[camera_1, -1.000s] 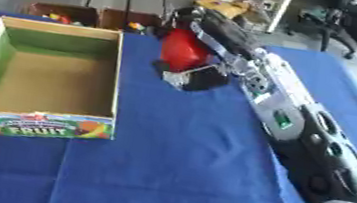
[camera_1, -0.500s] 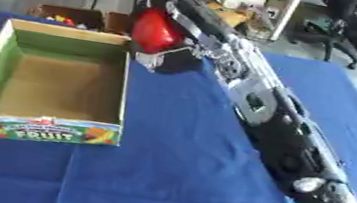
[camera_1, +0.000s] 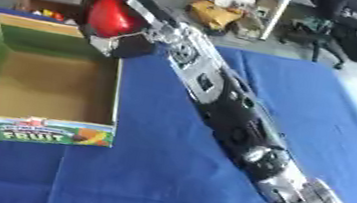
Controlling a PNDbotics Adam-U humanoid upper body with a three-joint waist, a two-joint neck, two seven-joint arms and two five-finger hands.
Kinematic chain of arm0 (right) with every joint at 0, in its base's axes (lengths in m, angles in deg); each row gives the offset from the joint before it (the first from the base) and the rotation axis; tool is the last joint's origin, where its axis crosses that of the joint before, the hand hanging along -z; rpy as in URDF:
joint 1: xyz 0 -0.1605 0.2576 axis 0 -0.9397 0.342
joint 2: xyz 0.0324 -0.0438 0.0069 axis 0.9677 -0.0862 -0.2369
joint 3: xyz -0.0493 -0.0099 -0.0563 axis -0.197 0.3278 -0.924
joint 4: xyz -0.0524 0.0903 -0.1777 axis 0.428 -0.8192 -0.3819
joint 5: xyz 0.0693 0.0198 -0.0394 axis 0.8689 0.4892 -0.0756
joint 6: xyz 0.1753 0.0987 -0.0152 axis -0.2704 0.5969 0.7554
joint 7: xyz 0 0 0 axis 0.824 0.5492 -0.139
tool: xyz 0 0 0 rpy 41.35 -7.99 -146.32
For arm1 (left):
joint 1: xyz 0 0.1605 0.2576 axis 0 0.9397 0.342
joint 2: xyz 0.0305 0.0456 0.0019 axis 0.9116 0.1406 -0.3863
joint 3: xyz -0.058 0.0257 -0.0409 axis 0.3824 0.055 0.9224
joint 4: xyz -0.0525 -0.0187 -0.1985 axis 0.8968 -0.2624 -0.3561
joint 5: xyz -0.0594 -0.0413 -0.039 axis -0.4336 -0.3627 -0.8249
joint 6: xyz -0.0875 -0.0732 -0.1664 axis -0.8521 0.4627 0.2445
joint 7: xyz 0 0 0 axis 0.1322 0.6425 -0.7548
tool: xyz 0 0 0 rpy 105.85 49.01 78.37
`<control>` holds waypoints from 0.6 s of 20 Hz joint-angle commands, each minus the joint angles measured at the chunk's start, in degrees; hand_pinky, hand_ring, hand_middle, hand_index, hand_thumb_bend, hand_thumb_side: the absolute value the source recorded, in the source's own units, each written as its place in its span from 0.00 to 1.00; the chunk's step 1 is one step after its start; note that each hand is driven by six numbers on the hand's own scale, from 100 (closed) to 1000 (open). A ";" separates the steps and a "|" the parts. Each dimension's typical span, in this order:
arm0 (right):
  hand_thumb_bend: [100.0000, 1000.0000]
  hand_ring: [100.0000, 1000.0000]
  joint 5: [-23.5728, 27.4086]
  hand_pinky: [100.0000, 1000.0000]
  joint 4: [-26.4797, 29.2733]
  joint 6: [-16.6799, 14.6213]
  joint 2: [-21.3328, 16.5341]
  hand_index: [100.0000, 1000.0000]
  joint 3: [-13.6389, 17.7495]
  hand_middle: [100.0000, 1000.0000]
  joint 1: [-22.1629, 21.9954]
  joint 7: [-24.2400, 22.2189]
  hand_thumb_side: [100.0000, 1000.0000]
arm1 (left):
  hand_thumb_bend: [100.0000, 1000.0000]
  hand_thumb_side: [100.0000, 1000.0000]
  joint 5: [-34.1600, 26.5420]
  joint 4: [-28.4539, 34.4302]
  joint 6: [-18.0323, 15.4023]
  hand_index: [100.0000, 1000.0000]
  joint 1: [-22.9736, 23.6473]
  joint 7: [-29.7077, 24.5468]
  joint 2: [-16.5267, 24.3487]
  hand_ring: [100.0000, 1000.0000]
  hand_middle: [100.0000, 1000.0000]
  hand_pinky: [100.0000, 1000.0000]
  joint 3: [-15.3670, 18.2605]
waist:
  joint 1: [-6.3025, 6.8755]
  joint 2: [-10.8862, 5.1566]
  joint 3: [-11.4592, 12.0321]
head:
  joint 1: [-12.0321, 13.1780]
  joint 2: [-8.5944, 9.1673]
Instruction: Pick up objects on the table and place them in the box.
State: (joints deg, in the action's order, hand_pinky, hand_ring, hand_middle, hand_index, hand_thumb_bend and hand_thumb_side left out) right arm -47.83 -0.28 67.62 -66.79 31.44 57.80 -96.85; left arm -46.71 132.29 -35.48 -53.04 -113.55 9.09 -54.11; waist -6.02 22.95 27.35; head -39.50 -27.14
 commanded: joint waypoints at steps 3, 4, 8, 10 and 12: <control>0.00 0.36 -1.58 0.13 -0.70 -1.63 -2.00 0.58 -0.60 0.45 1.76 0.66 0.19 | 0.00 0.88 0.09 1.11 -0.16 0.91 -0.84 -0.30 1.40 0.63 0.73 0.64 0.12 | -0.35 -0.80 0.39 | -1.23 0.39; 0.00 0.36 -2.13 0.13 -0.65 -2.05 -1.91 0.57 -0.91 0.45 1.95 0.80 0.20 | 0.00 0.88 0.14 1.11 -0.11 0.91 -0.87 -0.36 1.42 0.63 0.73 0.64 0.13 | -0.53 -0.72 0.49 | -1.33 0.33; 0.00 0.36 -3.22 0.12 -0.67 -3.24 -1.05 0.58 -2.31 0.45 2.58 0.48 0.20 | 0.00 0.88 0.20 1.11 0.06 0.91 -1.18 -0.47 1.36 0.63 0.74 0.64 0.14 | -1.05 -0.39 0.89 | -1.60 0.68; 0.00 0.36 -3.46 0.12 -0.67 -4.05 -0.73 0.57 -3.05 0.45 2.91 -0.08 0.21 | 0.00 0.89 0.12 1.11 0.04 0.91 -1.39 -0.45 1.29 0.63 0.74 0.64 0.14 | -1.23 -0.19 1.21 | -1.82 0.90; 0.00 0.36 -4.09 0.12 -0.73 -5.30 -0.53 0.57 -3.84 0.45 3.03 -0.11 0.22 | 0.00 0.89 0.00 1.11 -0.01 0.91 -1.61 -0.40 1.24 0.63 0.74 0.64 0.13 | -1.44 0.02 1.61 | -2.03 1.04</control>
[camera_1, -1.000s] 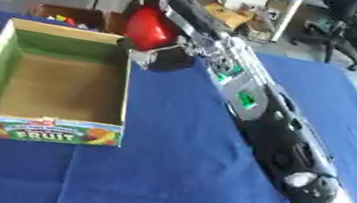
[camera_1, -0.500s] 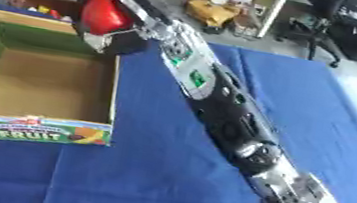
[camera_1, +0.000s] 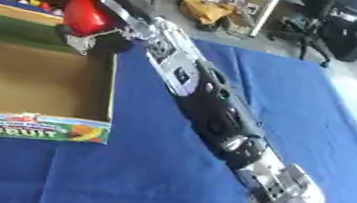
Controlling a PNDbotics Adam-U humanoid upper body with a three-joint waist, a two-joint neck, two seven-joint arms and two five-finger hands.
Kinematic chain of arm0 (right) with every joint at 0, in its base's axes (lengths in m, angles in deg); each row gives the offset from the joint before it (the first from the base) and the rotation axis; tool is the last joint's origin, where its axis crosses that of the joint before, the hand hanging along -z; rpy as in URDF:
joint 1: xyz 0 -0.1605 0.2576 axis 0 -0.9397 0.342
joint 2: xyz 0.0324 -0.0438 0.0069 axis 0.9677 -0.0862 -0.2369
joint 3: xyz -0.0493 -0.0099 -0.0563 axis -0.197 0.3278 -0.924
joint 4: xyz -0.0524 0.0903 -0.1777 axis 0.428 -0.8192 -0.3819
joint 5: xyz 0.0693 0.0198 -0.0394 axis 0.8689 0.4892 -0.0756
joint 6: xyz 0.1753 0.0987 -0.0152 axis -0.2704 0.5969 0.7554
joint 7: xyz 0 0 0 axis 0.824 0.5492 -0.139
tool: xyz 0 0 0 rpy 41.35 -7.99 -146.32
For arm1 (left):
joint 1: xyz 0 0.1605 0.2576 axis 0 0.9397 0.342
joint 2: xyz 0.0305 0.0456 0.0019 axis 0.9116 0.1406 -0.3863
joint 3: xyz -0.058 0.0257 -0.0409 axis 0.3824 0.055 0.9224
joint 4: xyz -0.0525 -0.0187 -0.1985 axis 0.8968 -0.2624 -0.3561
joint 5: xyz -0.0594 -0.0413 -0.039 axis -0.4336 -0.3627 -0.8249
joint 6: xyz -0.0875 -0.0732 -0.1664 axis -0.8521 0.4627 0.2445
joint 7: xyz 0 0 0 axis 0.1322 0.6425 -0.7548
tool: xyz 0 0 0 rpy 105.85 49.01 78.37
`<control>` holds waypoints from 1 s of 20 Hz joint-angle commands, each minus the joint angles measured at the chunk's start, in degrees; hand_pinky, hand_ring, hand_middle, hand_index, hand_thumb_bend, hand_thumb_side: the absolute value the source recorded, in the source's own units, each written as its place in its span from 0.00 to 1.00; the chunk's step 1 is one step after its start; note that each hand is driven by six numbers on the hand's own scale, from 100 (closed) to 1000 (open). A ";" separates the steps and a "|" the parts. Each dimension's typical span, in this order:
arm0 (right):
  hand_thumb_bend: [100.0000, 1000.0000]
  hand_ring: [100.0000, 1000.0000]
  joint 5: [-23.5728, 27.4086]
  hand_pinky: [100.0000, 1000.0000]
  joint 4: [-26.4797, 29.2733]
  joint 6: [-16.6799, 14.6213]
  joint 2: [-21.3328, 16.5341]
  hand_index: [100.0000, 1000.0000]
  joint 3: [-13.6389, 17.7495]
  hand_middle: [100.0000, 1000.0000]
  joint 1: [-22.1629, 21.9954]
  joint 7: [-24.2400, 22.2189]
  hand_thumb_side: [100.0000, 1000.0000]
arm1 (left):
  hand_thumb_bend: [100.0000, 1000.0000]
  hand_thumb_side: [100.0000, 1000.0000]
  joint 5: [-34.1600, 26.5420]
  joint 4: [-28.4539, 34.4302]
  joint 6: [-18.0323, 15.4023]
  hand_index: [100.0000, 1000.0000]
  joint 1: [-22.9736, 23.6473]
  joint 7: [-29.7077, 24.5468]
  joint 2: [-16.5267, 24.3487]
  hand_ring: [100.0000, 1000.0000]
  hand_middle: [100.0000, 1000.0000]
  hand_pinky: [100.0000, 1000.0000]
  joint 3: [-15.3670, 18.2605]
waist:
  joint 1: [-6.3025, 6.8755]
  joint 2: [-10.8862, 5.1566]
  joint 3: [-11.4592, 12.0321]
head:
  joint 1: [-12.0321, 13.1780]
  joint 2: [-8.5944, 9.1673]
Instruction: Pick up objects on the table and place them in the box.
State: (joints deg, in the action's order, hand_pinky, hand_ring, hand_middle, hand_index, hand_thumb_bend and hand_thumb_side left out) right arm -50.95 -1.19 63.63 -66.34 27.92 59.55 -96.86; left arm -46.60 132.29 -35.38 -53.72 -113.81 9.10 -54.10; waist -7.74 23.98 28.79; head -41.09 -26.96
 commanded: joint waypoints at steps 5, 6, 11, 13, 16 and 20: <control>0.00 0.36 -2.55 0.12 -1.89 -4.43 0.02 0.57 -1.79 0.46 2.06 -0.61 0.23 | 0.00 0.89 -0.50 1.11 -0.26 0.90 -1.65 -0.28 0.99 0.63 0.74 0.64 -0.09 | -0.30 -0.32 1.28 | -1.28 1.51; 0.00 0.36 -3.06 0.12 -2.66 -5.06 0.26 0.57 -2.02 0.46 2.18 -0.82 0.23 | 0.00 0.89 -0.59 1.11 -0.30 0.90 -1.78 -0.29 0.94 0.64 0.74 0.64 -0.10 | -0.39 -0.19 1.53 | -1.47 1.69; 0.00 0.36 -4.84 0.11 -5.79 -8.07 1.48 0.57 -2.57 0.45 2.59 -1.20 0.22 | 0.00 0.89 -0.83 1.11 -0.39 0.90 -2.14 -0.37 0.67 0.63 0.74 0.64 -0.13 | -0.60 0.36 2.27 | -1.88 2.54; 0.00 0.36 -5.16 0.11 -6.42 -9.05 1.74 0.58 -2.59 0.45 2.55 -1.12 0.22 | 0.00 0.89 -0.79 1.11 -0.37 0.90 -2.15 -0.46 0.59 0.63 0.74 0.64 -0.10 | -0.63 0.51 2.30 | -1.81 2.87; 0.00 0.37 -5.82 0.11 -7.07 -10.36 2.06 0.58 -2.70 0.46 2.36 -1.53 0.23 | 0.00 0.89 -0.69 1.11 -0.31 0.90 -2.13 -0.63 0.50 0.63 0.74 0.64 -0.09 | -0.65 0.71 2.24 | -1.77 3.14; 0.00 0.39 -7.44 0.12 -7.66 -11.53 2.86 0.60 -3.23 0.47 2.45 -3.24 0.24 | 0.00 0.89 -0.73 1.11 -0.24 0.90 -2.17 -0.87 0.31 0.63 0.74 0.64 -0.14 | -0.51 0.95 2.20 | -1.79 2.98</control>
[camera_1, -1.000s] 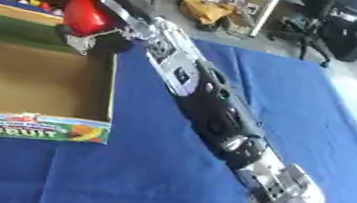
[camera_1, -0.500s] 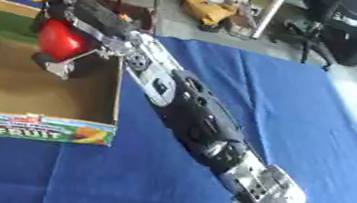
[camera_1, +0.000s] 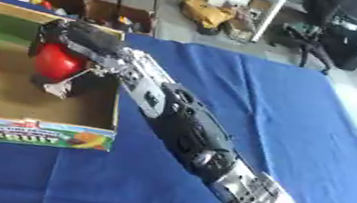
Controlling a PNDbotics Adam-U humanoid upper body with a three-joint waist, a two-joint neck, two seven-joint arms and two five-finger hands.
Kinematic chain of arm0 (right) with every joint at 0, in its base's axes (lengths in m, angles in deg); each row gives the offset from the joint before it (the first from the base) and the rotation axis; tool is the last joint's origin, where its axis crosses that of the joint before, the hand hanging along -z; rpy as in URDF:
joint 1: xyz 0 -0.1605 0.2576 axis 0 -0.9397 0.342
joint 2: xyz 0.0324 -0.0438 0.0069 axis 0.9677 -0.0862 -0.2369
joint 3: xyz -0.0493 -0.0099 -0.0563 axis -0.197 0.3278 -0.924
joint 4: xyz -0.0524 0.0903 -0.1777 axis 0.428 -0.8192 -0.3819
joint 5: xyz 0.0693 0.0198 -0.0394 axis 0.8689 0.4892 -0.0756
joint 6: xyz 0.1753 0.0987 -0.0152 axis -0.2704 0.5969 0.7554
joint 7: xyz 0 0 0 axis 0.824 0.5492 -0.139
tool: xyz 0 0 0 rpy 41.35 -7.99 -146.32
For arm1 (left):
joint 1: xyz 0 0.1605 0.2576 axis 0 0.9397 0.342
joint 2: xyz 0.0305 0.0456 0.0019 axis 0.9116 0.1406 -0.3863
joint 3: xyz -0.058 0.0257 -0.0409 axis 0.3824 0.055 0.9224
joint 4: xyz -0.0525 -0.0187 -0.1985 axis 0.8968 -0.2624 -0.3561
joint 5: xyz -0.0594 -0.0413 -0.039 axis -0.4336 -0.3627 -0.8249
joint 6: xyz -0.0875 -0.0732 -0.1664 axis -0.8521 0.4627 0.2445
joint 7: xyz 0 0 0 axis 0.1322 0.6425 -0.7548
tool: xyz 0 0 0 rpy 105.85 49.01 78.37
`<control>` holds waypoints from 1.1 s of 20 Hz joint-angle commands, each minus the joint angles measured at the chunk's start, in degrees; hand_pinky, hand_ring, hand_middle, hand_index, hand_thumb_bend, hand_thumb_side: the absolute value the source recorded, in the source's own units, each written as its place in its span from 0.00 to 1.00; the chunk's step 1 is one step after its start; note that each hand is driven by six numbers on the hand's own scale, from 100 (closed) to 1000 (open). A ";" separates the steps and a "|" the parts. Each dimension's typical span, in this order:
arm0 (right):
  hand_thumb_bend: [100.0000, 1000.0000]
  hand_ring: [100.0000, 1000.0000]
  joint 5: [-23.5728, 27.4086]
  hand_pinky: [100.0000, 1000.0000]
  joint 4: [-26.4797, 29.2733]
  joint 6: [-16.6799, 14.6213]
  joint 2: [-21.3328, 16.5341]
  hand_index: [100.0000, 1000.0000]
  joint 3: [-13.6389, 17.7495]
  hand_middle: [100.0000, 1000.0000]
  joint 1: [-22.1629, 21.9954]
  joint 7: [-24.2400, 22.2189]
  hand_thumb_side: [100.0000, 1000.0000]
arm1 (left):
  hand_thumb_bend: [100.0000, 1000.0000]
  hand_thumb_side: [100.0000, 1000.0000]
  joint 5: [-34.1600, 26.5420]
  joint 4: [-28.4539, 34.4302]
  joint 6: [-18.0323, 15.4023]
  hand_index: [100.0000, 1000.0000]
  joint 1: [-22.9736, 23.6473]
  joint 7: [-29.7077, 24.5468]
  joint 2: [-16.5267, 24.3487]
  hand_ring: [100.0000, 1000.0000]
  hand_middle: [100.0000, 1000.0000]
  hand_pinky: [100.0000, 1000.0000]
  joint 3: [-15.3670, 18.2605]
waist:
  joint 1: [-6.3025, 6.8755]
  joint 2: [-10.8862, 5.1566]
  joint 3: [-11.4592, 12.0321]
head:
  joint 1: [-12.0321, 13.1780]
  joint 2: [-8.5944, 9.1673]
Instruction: Pick up objects on the table and place them in the box.
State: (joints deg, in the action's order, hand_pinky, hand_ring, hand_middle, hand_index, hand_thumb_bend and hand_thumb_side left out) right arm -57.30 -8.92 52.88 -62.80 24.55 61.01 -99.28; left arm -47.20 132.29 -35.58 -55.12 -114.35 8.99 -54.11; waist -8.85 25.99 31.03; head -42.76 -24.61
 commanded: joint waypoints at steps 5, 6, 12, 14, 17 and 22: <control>0.07 0.45 -3.23 0.21 1.25 -2.43 -0.49 0.66 -0.20 0.51 0.74 -3.24 0.27 | 0.00 0.89 -0.10 1.11 -0.09 0.90 -0.75 -0.40 0.30 0.63 0.74 0.64 -0.04 | 0.80 -0.81 -0.27 | 0.11 0.56; 0.17 0.46 -3.57 0.23 1.64 -2.87 -0.48 0.67 -0.18 0.52 0.65 -3.67 0.29 | 0.00 0.89 -0.08 1.11 -0.07 0.90 -0.74 -0.43 0.27 0.63 0.74 0.64 -0.03 | 0.82 -0.77 -0.34 | 0.12 0.60; 0.44 0.53 -5.32 0.32 1.93 -4.22 -0.09 0.71 -0.11 0.56 0.60 -5.35 0.38 | 0.00 0.89 -0.06 1.11 -0.02 0.90 -0.74 -0.51 0.03 0.63 0.74 0.64 -0.01 | 1.08 -0.63 -0.37 | -0.10 0.54; 0.54 0.56 -5.66 0.37 2.13 -4.66 0.00 0.74 0.00 0.59 0.48 -5.40 0.43 | 0.00 0.89 -0.03 1.11 0.04 0.91 -0.76 -0.52 0.01 0.63 0.74 0.64 0.00 | 1.07 -0.61 -0.53 | 0.04 0.51; 0.59 0.58 -5.72 0.39 2.74 -5.02 -0.11 0.76 0.34 0.61 0.26 -4.97 0.46 | 0.00 0.89 0.03 1.11 0.14 0.91 -0.81 -0.49 0.00 0.63 0.74 0.64 0.03 | 1.05 -0.62 -0.85 | 0.28 0.55; 0.60 0.58 -4.77 0.39 4.70 -4.60 -0.56 0.75 0.95 0.61 -0.15 -3.78 0.48 | 0.00 0.89 0.13 1.11 0.33 0.91 -0.80 -0.42 -0.03 0.63 0.74 0.64 0.05 | 1.14 -0.72 -1.53 | 0.44 0.46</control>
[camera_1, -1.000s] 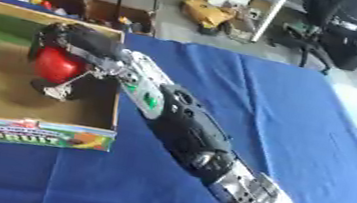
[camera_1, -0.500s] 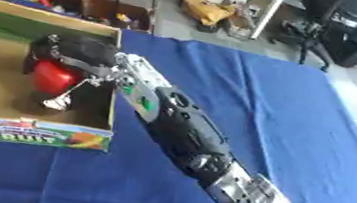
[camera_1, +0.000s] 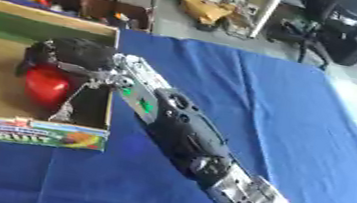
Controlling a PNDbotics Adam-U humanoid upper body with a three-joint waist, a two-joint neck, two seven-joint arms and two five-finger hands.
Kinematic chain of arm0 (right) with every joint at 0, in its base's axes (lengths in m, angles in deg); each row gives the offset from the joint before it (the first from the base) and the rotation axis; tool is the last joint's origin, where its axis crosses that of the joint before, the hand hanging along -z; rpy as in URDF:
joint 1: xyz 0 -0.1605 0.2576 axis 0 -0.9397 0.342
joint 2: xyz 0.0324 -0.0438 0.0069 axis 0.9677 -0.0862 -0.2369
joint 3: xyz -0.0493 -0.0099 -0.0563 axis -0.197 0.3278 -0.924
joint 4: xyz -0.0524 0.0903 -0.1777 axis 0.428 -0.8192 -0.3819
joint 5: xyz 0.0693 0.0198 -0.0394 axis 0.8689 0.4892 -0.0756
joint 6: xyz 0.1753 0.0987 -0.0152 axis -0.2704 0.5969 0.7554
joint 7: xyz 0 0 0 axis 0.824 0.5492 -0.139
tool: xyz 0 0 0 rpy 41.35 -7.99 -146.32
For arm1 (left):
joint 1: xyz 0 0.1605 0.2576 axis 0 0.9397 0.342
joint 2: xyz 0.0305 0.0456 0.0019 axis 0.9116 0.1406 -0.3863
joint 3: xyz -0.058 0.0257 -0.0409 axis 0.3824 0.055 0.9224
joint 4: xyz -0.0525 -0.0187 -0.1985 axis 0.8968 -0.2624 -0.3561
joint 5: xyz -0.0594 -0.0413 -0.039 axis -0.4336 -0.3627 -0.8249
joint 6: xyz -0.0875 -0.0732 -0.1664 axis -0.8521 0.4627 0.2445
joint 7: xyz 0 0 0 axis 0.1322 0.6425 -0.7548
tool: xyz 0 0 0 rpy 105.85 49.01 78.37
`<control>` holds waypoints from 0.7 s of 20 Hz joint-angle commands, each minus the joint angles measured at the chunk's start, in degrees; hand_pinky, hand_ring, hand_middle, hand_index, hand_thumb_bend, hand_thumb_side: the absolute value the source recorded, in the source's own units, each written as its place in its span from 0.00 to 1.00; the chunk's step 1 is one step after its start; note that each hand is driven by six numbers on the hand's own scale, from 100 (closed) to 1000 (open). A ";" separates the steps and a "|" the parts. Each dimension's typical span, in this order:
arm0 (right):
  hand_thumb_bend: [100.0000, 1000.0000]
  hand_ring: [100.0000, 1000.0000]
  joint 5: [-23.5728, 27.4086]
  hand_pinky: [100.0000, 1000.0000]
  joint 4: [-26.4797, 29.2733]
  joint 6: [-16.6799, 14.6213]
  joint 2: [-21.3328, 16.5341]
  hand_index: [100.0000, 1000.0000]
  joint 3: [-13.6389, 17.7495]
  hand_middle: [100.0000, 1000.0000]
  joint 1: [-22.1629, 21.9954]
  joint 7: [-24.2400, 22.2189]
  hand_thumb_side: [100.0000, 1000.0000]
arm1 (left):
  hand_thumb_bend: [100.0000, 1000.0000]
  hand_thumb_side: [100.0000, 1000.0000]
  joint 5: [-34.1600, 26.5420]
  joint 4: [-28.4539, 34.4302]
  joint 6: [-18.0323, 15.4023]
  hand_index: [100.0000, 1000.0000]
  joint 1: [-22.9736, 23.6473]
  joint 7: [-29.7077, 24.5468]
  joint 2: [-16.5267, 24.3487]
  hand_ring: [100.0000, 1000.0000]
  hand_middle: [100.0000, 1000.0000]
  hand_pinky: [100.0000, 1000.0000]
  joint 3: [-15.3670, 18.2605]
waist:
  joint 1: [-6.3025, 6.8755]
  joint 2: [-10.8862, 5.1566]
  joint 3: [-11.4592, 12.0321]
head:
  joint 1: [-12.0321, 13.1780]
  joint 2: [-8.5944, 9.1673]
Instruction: Pick up objects on the table and place them in the box.
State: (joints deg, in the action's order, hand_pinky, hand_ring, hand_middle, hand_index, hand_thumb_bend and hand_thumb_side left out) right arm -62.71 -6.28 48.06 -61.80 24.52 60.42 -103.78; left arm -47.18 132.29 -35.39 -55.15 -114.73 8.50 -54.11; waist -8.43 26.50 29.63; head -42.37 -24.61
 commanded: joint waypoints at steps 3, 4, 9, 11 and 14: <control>0.59 0.57 2.42 0.38 3.70 1.08 -1.82 0.76 1.58 0.59 0.11 1.37 0.49 | 0.00 0.89 0.15 1.11 0.24 0.91 -0.67 0.02 0.50 0.63 0.74 0.64 0.05 | 0.89 -1.42 -0.67 | 0.17 0.34; 0.59 0.56 3.35 0.38 4.39 1.46 -1.87 0.76 1.88 0.59 0.01 1.58 0.50 | 0.00 0.89 0.15 1.11 0.27 0.91 -0.65 0.06 0.51 0.63 0.74 0.64 0.04 | 0.94 -1.49 -0.89 | 0.24 0.30; 0.56 0.54 12.02 0.36 9.45 5.47 -2.74 0.76 5.10 0.56 -0.47 3.70 0.56 | 0.00 0.89 0.19 1.11 0.27 0.90 -0.43 0.26 0.60 0.63 0.74 0.64 0.05 | 1.51 -1.95 -1.88 | 0.92 0.26; 0.54 0.53 15.68 0.36 11.84 7.31 -3.24 0.76 6.37 0.55 -0.62 4.58 0.57 | 0.00 0.89 0.11 1.11 0.25 0.90 -0.33 0.29 0.62 0.63 0.74 0.64 -0.02 | 1.74 -2.15 -2.14 | 0.98 0.28; 0.52 0.54 20.20 0.39 15.12 10.90 -3.17 0.78 8.20 0.56 -0.70 5.09 0.59 | 0.00 0.88 0.01 1.11 0.10 0.90 -0.21 0.29 0.58 0.63 0.74 0.64 -0.03 | 2.27 -2.27 -2.30 | 1.75 -0.09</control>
State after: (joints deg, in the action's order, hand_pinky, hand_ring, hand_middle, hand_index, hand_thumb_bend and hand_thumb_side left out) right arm -44.69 6.55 57.59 -63.08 31.26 59.04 -99.04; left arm -47.13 132.29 -35.17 -55.05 -114.50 8.49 -54.11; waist -6.75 25.80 27.38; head -40.95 -24.69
